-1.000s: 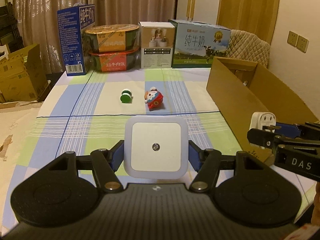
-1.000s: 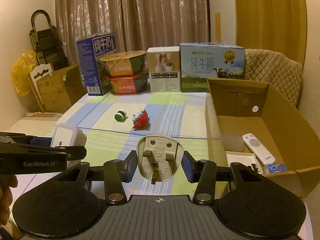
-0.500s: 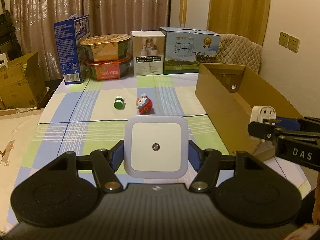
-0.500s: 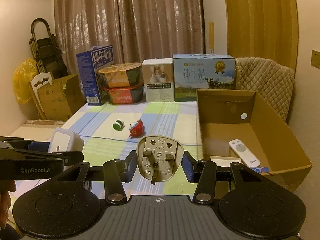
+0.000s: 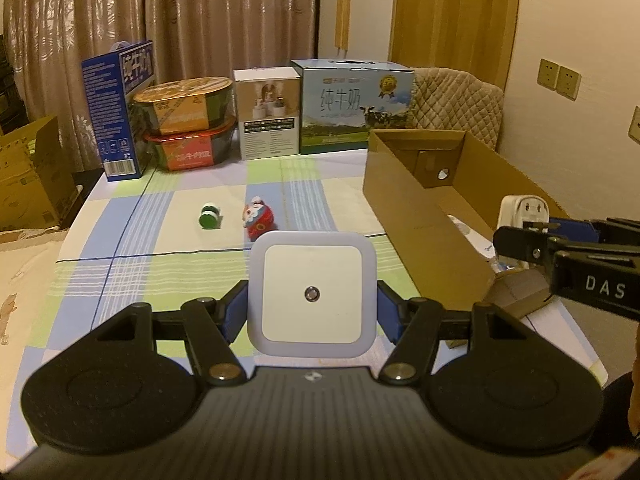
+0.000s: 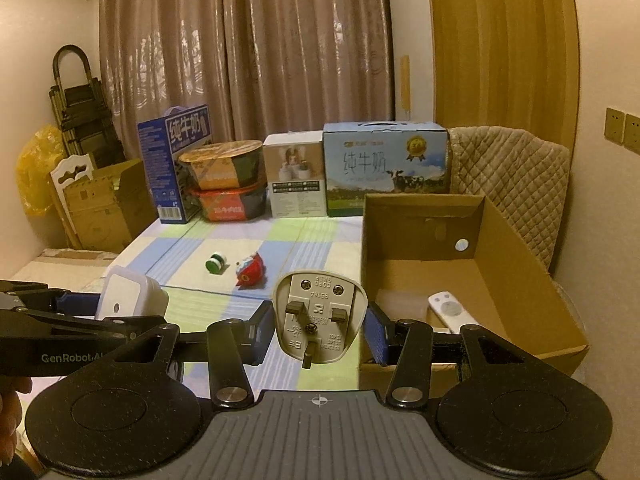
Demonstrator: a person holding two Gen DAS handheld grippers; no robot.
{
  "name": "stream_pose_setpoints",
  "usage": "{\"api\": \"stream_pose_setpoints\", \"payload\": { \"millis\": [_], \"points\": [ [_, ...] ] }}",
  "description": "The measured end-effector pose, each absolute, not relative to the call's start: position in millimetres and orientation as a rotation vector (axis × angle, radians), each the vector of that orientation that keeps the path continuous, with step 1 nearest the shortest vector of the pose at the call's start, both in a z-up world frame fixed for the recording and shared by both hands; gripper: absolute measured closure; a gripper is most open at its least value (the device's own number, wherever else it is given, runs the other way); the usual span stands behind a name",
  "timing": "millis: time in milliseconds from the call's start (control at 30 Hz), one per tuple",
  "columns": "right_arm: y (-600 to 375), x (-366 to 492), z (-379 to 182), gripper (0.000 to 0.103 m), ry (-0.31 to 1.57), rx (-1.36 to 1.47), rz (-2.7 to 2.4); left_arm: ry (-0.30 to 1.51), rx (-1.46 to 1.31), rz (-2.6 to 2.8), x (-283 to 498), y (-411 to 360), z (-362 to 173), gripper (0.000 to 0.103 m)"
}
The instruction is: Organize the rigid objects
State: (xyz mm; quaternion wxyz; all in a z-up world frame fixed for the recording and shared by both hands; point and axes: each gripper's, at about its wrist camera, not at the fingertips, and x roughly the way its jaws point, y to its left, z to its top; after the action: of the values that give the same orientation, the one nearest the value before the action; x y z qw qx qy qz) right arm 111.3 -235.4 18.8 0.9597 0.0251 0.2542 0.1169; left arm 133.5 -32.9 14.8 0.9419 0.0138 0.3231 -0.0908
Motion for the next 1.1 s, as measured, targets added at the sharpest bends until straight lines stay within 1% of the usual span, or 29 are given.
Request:
{"api": "stream_pose_setpoints", "payload": {
  "millis": [667,1100],
  "points": [
    [-295,123,28,0.058,0.512,0.065,0.157,0.657,0.047,-0.289,151,-84,21,0.042],
    [-350,142,37,0.058,0.512,0.071,0.084,0.63,0.077,-0.39,173,-141,36,0.042]
  ]
}}
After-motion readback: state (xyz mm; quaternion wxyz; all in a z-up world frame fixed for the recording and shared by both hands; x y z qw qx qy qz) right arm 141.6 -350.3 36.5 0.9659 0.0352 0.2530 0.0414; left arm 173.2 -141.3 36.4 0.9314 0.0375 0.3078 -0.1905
